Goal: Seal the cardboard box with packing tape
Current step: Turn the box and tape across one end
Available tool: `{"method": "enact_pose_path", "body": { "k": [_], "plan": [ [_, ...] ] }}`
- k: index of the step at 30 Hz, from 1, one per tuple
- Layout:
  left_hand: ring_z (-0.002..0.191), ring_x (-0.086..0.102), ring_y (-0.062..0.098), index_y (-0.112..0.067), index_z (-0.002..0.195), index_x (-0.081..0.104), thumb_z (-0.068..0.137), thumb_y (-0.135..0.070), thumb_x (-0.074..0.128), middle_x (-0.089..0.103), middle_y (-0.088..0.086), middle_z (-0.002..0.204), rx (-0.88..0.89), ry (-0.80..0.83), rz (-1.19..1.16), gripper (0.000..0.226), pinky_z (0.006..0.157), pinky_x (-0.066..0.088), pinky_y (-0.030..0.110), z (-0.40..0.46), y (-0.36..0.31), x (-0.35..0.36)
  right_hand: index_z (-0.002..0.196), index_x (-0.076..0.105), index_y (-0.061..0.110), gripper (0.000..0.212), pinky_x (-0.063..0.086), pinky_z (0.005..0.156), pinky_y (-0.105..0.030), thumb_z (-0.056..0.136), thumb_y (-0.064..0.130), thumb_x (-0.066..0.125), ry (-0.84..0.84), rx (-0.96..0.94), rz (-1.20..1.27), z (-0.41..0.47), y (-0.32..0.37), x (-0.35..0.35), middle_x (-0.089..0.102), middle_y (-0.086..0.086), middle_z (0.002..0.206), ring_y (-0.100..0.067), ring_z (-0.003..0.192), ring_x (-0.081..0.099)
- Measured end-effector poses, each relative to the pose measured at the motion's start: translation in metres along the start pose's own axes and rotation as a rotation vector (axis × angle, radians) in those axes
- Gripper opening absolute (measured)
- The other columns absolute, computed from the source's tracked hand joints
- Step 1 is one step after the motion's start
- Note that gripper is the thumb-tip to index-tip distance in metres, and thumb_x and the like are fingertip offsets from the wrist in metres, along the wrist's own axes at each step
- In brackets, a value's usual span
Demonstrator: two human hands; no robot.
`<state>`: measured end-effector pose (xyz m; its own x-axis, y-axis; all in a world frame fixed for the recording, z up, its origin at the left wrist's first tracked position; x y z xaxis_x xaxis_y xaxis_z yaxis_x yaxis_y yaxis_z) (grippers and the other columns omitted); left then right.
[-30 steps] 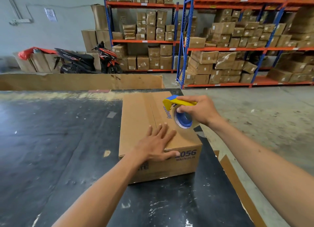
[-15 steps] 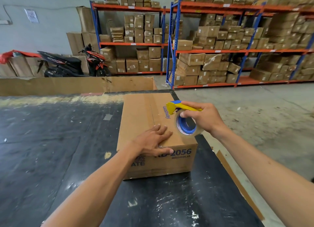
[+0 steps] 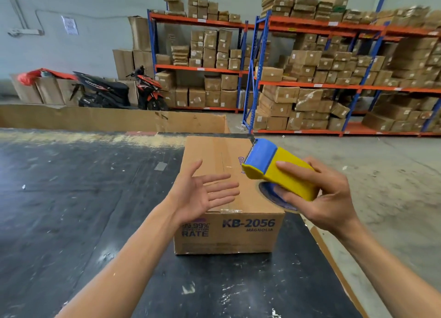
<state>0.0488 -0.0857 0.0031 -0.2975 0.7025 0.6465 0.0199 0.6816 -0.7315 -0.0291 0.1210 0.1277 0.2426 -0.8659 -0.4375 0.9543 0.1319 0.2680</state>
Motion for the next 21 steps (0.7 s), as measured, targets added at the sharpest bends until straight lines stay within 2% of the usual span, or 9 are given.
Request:
{"method": "enact_pose_path", "body": {
  "k": [2, 4, 6, 8, 11, 14, 16, 18, 21],
  "plan": [
    [0.121, 0.056, 0.05, 0.009, 0.131, 0.051, 0.096, -0.054, 0.046, 0.057, 0.036, 0.129, 0.007, 0.02, -0.053, 0.072, 0.112, 0.036, 0.055, -0.014, -0.006, 0.007, 0.113, 0.074, 0.016, 0.04, 0.035, 0.065, -0.012, 0.075, 0.026, 0.082, 0.005, -0.1, -0.042, -0.002, 0.01, 0.003, 0.051, -0.005, 0.08, -0.012, 0.069, 0.048],
    [0.121, 0.059, 0.045, 0.01, 0.13, 0.053, 0.096, -0.054, 0.048, 0.06, 0.032, 0.129, 0.02, 0.02, -0.043, 0.073, 0.109, 0.04, 0.051, -0.024, -0.008, 0.015, 0.115, 0.074, 0.02, 0.042, 0.035, 0.065, -0.012, 0.075, 0.03, 0.082, 0.138, -0.143, -0.054, -0.01, 0.004, 0.028, 0.051, -0.002, 0.082, -0.012, 0.069, 0.047],
    [0.116, 0.064, 0.036, 0.007, 0.127, 0.057, 0.095, -0.053, 0.052, 0.066, 0.026, 0.124, 0.032, -0.043, 0.07, 0.068, 0.103, 0.047, 0.045, -0.031, -0.006, 0.015, 0.117, 0.074, 0.028, 0.044, 0.038, 0.065, -0.014, 0.074, 0.033, 0.083, 0.255, -0.13, -0.047, -0.022, -0.009, 0.052, 0.051, 0.006, 0.087, -0.007, 0.071, 0.048],
    [0.11, 0.068, 0.029, 0.002, 0.125, 0.061, 0.092, -0.043, 0.061, 0.07, 0.02, 0.119, 0.042, -0.115, 0.161, 0.056, 0.095, 0.055, 0.04, -0.035, -0.004, 0.008, 0.117, 0.074, 0.029, 0.046, 0.038, 0.067, -0.012, 0.072, 0.028, 0.085, 0.258, -0.097, 0.002, -0.027, -0.017, 0.06, 0.05, 0.013, 0.092, -0.001, 0.074, 0.048],
    [0.099, 0.072, 0.024, -0.003, 0.116, 0.068, 0.083, -0.022, 0.072, 0.072, 0.017, 0.117, 0.078, -0.156, 0.13, 0.038, 0.084, 0.06, 0.033, -0.039, -0.005, -0.002, 0.116, 0.075, 0.025, 0.049, 0.037, 0.071, -0.009, 0.069, 0.021, 0.087, 0.258, -0.127, 0.034, -0.022, -0.008, 0.065, 0.051, 0.017, 0.101, 0.004, 0.082, 0.05],
    [0.09, 0.073, 0.022, 0.0, 0.106, 0.073, 0.084, -0.006, 0.069, 0.073, 0.017, 0.113, 0.108, -0.221, 0.101, 0.023, 0.074, 0.062, 0.031, -0.041, -0.008, -0.012, 0.114, 0.075, 0.019, 0.039, 0.04, 0.072, -0.011, 0.08, 0.037, 0.081, 0.251, -0.129, 0.104, -0.015, -0.002, 0.072, 0.058, 0.009, 0.102, -0.002, 0.086, 0.056],
    [0.088, 0.073, 0.021, 0.002, 0.108, 0.072, 0.089, 0.0, 0.063, 0.074, 0.016, 0.11, 0.145, -0.274, 0.131, 0.02, 0.067, 0.062, 0.028, -0.043, -0.011, -0.018, 0.115, 0.075, 0.018, 0.039, 0.042, 0.074, -0.014, 0.079, 0.034, 0.084, 0.259, -0.126, 0.118, -0.012, -0.002, 0.078, 0.062, 0.002, 0.102, -0.009, 0.087, 0.06],
    [0.086, 0.073, 0.021, 0.001, 0.11, 0.072, 0.09, 0.003, 0.062, 0.075, 0.016, 0.105, 0.204, -0.365, 0.224, 0.022, 0.062, 0.06, 0.025, -0.043, -0.016, -0.029, 0.116, 0.075, 0.021, 0.041, 0.042, 0.074, -0.014, 0.077, 0.03, 0.086, 0.296, -0.131, 0.118, -0.012, 0.0, 0.087, 0.062, 0.008, 0.104, -0.006, 0.089, 0.06],
    [0.076, 0.073, 0.019, 0.003, 0.11, 0.071, 0.087, 0.007, 0.064, 0.077, 0.015, 0.093, 0.285, -0.535, 0.348, 0.024, 0.057, 0.057, 0.024, -0.05, -0.025, -0.047, 0.119, 0.074, 0.03, 0.041, 0.042, 0.067, -0.017, 0.08, 0.043, 0.081, 0.385, -0.108, 0.124, -0.011, 0.001, 0.099, 0.06, 0.012, 0.097, -0.007, 0.081, 0.059]
  ]
}}
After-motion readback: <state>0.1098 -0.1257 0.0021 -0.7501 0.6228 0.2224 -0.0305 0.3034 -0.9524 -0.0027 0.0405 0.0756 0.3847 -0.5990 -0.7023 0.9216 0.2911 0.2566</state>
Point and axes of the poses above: each hand's wrist, its own z-axis towards the middle knuckle, its own x-axis out of the palm, y = z × x, the point moved 9 cm from there along z, towards the middle knuckle
